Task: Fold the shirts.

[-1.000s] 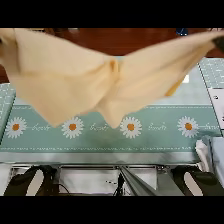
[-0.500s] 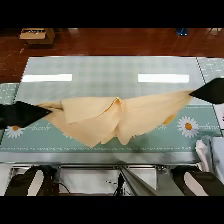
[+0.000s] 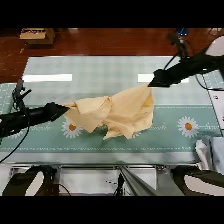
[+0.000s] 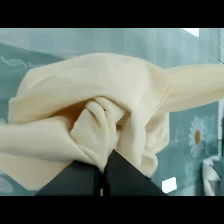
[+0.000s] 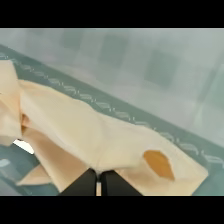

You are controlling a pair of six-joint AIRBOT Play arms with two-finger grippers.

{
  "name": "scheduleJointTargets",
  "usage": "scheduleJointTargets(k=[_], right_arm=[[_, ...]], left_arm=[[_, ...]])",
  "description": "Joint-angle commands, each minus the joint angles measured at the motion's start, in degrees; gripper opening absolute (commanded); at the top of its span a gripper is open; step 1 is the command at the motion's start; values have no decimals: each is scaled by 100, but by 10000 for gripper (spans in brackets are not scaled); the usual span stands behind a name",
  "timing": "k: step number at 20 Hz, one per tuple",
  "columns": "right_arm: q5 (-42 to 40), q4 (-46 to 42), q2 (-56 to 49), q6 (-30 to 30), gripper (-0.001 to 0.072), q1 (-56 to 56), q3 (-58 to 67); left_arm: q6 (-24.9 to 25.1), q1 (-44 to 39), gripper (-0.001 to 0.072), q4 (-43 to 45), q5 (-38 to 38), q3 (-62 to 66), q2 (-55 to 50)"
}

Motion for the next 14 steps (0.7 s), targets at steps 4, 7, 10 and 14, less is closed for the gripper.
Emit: scheduleJointTargets(k=[4,7,10,14], right_arm=[[-896,-72,-925,55,27,227,2],[-957,-59,-946,13,27,227,2],[-892,-61,-944,-35,27,227,2],[-693,-63,-944,-120,27,227,2]], left_arm=[[313,-70,24,603,1309,-164,-1368],[317,-70,38,365,1095,-155,-1945],[817,-35,455,256,363,151,-1947],[317,896,390,1198,-2293,1366,-1923]])
